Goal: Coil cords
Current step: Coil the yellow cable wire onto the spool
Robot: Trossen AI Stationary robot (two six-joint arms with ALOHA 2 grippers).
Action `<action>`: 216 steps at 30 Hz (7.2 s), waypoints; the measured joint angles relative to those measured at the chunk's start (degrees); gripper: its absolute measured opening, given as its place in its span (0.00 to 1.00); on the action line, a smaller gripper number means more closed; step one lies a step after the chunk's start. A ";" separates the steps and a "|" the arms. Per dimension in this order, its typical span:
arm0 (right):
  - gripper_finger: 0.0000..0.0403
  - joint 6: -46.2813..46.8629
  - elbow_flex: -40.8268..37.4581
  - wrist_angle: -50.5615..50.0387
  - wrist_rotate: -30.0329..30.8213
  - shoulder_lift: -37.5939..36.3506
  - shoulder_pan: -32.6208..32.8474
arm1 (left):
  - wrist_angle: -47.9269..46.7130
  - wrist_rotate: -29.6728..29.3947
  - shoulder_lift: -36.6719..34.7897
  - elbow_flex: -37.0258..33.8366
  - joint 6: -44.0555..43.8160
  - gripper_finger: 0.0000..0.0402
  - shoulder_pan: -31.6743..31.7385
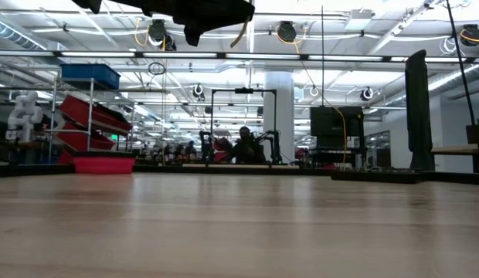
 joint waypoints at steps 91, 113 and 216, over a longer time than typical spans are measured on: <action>0.00 12.30 0.02 -18.88 -14.76 -0.60 1.27 | -9.95 0.32 -2.14 -0.04 6.01 0.00 -0.54; 0.00 11.39 0.02 -18.96 -17.99 -0.61 1.47 | -9.88 6.68 -2.12 -0.04 6.45 0.00 -0.51; 0.00 15.19 -0.04 -20.83 -21.47 0.16 1.64 | -6.32 13.28 -1.92 -0.02 -15.61 0.28 -13.41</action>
